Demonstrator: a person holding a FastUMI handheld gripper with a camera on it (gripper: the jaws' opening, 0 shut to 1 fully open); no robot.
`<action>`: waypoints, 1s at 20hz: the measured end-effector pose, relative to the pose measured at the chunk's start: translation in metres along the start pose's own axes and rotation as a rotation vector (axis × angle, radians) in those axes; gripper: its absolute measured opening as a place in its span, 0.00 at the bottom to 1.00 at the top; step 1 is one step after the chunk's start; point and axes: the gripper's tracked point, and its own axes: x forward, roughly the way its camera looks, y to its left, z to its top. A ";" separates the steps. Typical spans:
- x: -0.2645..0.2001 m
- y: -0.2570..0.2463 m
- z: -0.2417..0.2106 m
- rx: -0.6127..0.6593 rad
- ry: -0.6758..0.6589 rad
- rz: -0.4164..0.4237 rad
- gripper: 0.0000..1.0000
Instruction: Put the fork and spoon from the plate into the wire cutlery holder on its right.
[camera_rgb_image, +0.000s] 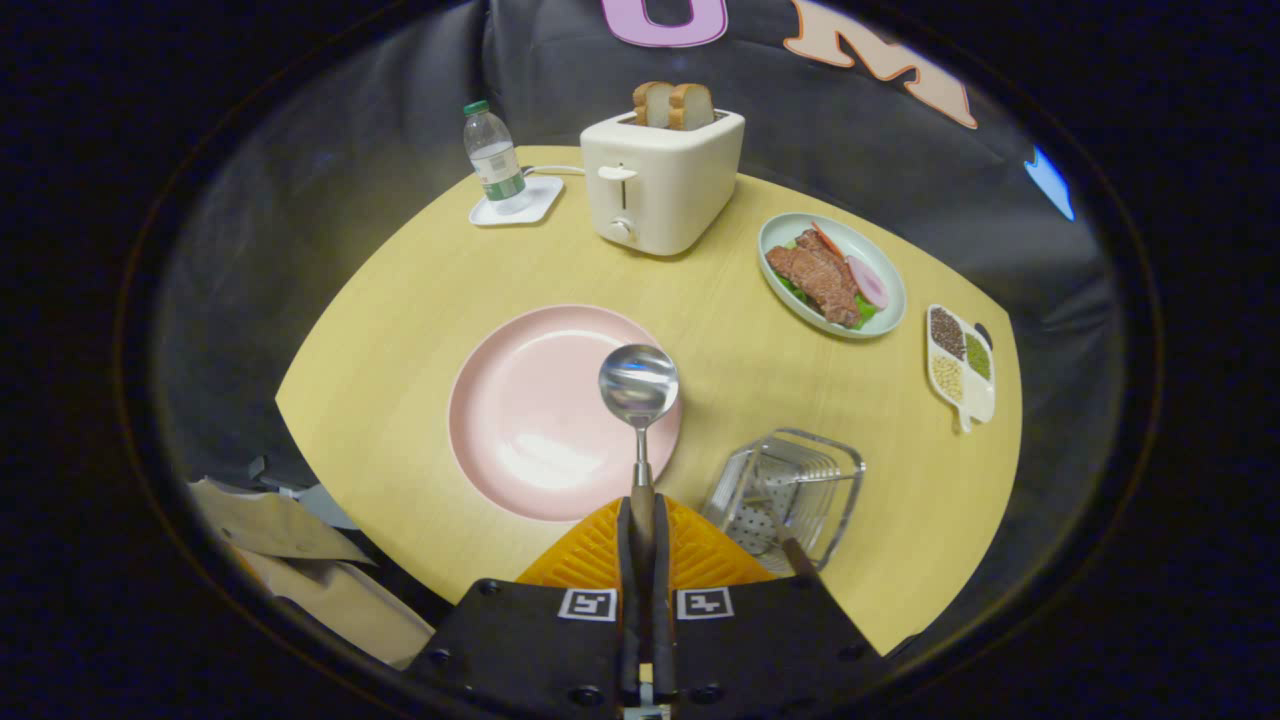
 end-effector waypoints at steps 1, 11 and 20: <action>-0.005 -0.009 -0.002 -0.013 0.011 -0.010 0.08; -0.046 -0.070 -0.016 -0.126 0.130 -0.053 0.08; -0.046 -0.097 -0.036 -0.188 0.259 -0.084 0.10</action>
